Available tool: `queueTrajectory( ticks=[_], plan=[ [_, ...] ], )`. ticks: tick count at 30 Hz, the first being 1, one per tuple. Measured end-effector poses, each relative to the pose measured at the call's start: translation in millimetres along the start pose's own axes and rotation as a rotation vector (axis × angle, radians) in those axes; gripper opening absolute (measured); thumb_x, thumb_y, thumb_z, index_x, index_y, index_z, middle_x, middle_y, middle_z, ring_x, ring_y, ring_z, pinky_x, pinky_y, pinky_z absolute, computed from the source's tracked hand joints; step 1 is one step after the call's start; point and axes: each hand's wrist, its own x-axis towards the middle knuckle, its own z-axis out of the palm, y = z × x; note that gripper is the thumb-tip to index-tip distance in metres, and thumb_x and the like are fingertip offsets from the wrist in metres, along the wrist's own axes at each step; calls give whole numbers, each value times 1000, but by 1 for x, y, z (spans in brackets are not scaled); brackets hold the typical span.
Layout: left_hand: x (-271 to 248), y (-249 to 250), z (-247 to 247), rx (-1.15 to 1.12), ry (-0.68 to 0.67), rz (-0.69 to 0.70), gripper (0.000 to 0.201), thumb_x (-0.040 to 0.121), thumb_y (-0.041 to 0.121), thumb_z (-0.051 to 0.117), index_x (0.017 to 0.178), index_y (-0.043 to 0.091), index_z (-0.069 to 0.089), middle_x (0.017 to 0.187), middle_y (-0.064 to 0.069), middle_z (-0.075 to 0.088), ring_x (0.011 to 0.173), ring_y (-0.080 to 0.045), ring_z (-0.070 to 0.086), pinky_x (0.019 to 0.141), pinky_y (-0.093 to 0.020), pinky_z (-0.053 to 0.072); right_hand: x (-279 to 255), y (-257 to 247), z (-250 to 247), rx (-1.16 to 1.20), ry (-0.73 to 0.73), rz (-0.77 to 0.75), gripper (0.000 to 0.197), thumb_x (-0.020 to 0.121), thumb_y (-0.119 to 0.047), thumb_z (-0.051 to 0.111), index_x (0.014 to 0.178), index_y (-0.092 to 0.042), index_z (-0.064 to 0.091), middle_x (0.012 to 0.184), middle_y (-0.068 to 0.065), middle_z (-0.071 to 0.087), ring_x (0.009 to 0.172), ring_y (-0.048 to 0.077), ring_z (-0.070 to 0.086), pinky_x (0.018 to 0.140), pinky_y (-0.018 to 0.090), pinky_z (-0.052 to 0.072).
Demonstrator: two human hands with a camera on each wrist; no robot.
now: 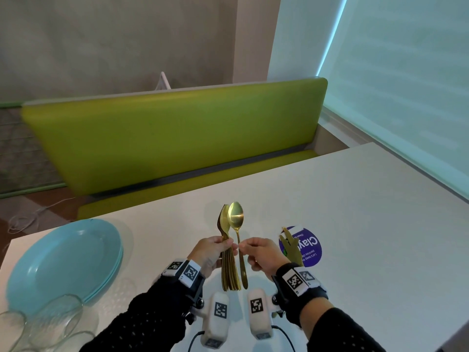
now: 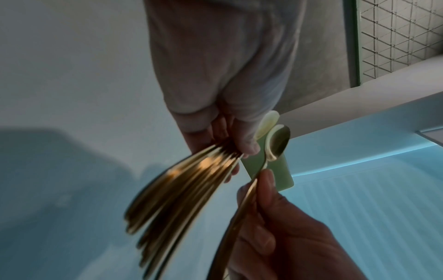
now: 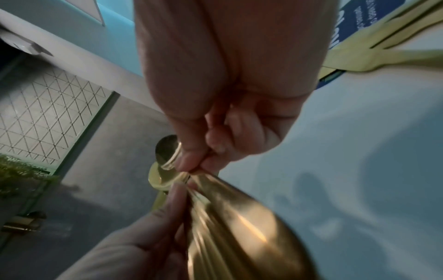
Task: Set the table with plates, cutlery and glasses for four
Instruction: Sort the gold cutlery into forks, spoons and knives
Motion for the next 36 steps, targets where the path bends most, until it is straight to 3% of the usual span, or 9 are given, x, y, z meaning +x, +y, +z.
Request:
queueTrajectory(
  ticks=[7,12,15,21,24,26,29,33,36],
  plan=[
    [-20,-5,2,0,-54,16,9,93,10,56,90,5,62,79,-9,66,71,-18,64,59,-25,54,-15,7,7,-34,-15,-6,13,90,-13,61,77,-11,62,65,1,58,44,8,40,41,18,32],
    [-39,-12,-7,36,-83,11,9,93,9,55,91,4,62,79,-11,66,71,-19,65,61,-26,55,-35,10,19,-93,26,-24,16,89,-10,62,72,-11,62,60,0,58,32,4,34,33,15,26],
    [-55,-16,-15,70,-98,10,9,92,10,57,93,3,63,76,-9,67,66,-16,66,60,-25,54,-49,11,30,-218,64,-56,20,88,-11,63,69,-15,63,62,0,60,28,0,36,33,13,29],
    [-96,-34,-40,199,-170,14,13,90,11,60,98,2,65,74,-7,66,68,-16,64,60,-26,51,-95,21,70,-527,138,-103,23,85,-18,65,64,-25,63,63,-9,62,38,-1,47,42,8,37],
    [-123,-48,-57,290,-179,20,8,89,13,62,84,8,65,69,-4,65,66,-14,61,60,-24,49,-124,30,94,-570,140,-94,11,86,-19,65,79,-13,72,55,-12,59,35,-3,48,40,6,36],
    [-140,-60,-71,361,-164,37,11,88,14,62,78,11,65,69,-2,65,67,-14,61,63,-25,48,-143,36,108,-596,118,-65,13,85,-21,66,89,-11,73,45,-13,58,42,1,50,41,9,37],
    [-164,-77,-94,474,-137,57,11,88,16,62,78,13,66,79,-5,69,76,-19,64,71,-29,48,-166,47,123,-596,119,-44,13,84,-25,66,89,-14,72,62,-12,63,49,6,51,42,15,39],
    [-192,-100,-129,662,-69,93,8,89,17,61,89,10,65,78,1,67,68,-9,65,58,-16,49,-192,65,125,-617,213,5,13,86,-24,61,90,-14,70,72,-7,64,50,8,52,41,15,40],
    [-210,-120,-161,857,-37,120,13,88,18,61,75,15,61,69,6,62,59,-1,60,49,-8,44,-206,77,126,-631,232,41,9,87,-22,61,85,-16,67,71,-6,64,50,9,52,42,17,39]
  ],
)
